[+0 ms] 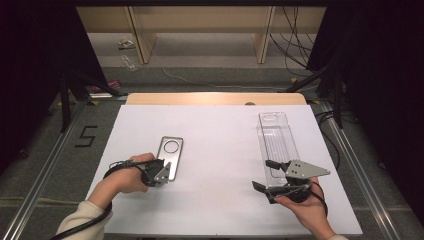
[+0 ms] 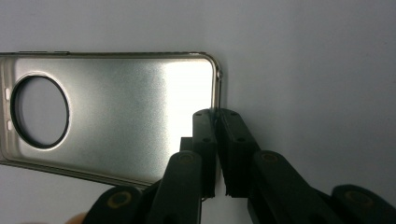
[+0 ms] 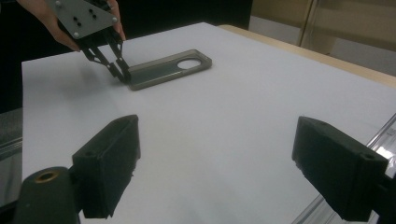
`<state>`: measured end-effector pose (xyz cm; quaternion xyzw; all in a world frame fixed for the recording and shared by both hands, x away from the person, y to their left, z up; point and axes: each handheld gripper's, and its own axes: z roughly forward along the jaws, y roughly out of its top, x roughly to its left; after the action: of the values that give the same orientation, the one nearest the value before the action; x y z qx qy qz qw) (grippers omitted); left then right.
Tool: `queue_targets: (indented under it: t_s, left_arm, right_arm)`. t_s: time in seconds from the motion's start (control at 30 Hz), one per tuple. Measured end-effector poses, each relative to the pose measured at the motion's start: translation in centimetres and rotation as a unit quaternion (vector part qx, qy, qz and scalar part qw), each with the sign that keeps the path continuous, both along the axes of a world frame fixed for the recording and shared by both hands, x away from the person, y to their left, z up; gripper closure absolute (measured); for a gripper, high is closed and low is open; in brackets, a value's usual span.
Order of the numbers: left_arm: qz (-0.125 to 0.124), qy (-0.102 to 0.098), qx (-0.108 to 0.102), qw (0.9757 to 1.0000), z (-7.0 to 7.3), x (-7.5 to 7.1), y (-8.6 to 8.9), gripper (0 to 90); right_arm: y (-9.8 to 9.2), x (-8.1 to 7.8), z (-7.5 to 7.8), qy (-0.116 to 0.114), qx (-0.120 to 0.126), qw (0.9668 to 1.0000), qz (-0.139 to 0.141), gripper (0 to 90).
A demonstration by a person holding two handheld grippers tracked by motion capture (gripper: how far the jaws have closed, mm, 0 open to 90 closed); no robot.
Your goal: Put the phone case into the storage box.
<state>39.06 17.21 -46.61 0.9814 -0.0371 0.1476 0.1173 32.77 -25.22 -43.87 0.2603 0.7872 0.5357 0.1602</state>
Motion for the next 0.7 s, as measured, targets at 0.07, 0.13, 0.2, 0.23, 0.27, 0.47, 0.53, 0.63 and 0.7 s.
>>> queue_targets:
  t_s: [0.07, 0.13, 0.2, 0.23, 0.27, 0.47, 0.53, 0.63, 0.7]
  left_arm:
    - [-0.001, 0.0, 0.0, 1.0, 0.0, -0.01, -0.02, 84.9]
    - [0.0, 0.0, 0.001, 1.0, -0.01, -0.04, -0.03, 85.2]
    - [0.0, -0.002, 0.0, 1.0, -0.02, -0.08, -0.04, 85.5]
    - [0.0, -0.002, 0.0, 1.0, -0.02, -0.09, -0.04, 85.8]
    - [0.0, -0.003, -0.001, 1.0, -0.02, -0.11, -0.05, 85.9]
    - [0.001, -0.005, -0.005, 1.0, -0.03, -0.24, -0.1, 86.7]
    - [0.002, -0.006, -0.007, 1.0, -0.05, -0.3, -0.1, 86.8]
    - [0.002, -0.01, -0.008, 0.9999, 0.04, -0.42, -0.1, 86.9]
    - [0.002, -0.015, -0.013, 0.9998, 0.12, -0.53, -0.1, 86.9]
  right_arm:
    - [0.01, -0.01, 0.0, 0.0, 0.0, 1.0, 0.0, 16.4]
    - [0.02, -0.01, 0.02, 0.0, 0.001, 1.0, 0.0, 16.4]
    - [0.01, -0.01, 0.02, 0.0, 0.001, 1.0, -0.001, 16.4]
    - [0.01, -0.01, 0.02, -0.001, 0.001, 1.0, -0.001, 16.4]
    - [0.01, -0.01, 0.01, -0.001, -0.001, 1.0, -0.001, 16.5]
    - [-0.01, -0.03, 0.04, -0.001, 0.001, 1.0, -0.001, 16.4]
    - [-0.02, -0.04, 0.04, -0.001, 0.0, 1.0, -0.002, 16.5]
    - [-0.02, -0.05, 0.07, -0.002, -0.001, 1.0, -0.002, 16.5]
    - [-0.03, -0.05, 0.06, -0.002, -0.001, 1.0, -0.002, 16.5]
